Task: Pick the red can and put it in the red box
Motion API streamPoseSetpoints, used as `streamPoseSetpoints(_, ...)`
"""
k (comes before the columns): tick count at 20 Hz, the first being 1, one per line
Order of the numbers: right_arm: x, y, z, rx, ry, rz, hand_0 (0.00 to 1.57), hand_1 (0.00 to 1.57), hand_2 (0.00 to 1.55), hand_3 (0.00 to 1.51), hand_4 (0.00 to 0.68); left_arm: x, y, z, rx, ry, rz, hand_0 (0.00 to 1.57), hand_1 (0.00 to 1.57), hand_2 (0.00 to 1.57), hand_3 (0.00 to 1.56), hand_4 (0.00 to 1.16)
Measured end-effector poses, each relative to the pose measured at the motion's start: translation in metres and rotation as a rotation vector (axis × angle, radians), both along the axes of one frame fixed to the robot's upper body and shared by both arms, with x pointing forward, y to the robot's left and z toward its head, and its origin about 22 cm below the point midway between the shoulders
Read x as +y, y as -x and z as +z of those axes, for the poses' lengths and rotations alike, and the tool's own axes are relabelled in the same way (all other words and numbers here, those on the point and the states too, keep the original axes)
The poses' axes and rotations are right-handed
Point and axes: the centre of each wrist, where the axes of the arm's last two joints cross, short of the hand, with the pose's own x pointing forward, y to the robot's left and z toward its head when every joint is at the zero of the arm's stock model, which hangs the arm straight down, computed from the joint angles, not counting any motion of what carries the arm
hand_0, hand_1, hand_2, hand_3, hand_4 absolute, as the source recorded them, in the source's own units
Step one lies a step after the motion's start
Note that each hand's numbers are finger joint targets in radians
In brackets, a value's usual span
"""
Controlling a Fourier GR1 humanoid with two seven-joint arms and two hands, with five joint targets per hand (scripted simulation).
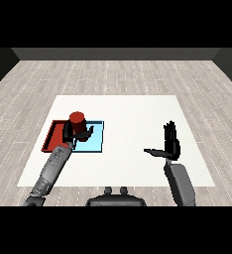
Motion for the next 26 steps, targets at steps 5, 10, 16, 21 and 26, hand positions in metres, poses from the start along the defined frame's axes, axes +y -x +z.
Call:
streamPoseSetpoints(5,-0.007,0.010,-0.021,0.048,-0.009,-0.018,0.00,0.00,0.00,0.00,0.000,0.034,-0.033,0.008,0.066,-0.096,0.106,1.54,1.54,1.52,1.45,1.08)
streamPoseSetpoints(10,-0.012,0.005,-0.028,0.060,0.012,-0.009,0.00,0.00,0.00,0.00,0.000,0.090,-0.041,-0.024,0.196,-0.145,0.242,1.57,1.57,1.57,1.49,1.09)
streamPoseSetpoints(16,-0.013,-0.003,-0.031,0.022,0.017,-0.005,0.00,0.00,0.00,0.00,0.000,0.126,-0.040,-0.072,0.346,-0.172,0.361,1.47,1.47,1.49,1.46,1.02)
streamPoseSetpoints(21,-0.013,0.001,-0.028,-0.020,0.046,-0.014,0.00,0.00,0.00,0.00,0.000,0.141,-0.035,-0.095,0.494,-0.227,0.472,0.33,0.33,0.45,0.33,0.72)
streamPoseSetpoints(26,-0.016,0.002,-0.024,-0.053,0.054,-0.008,0.00,0.00,0.00,0.00,0.000,0.150,-0.028,-0.110,0.612,-0.258,0.529,0.76,0.76,0.76,0.00,0.67)
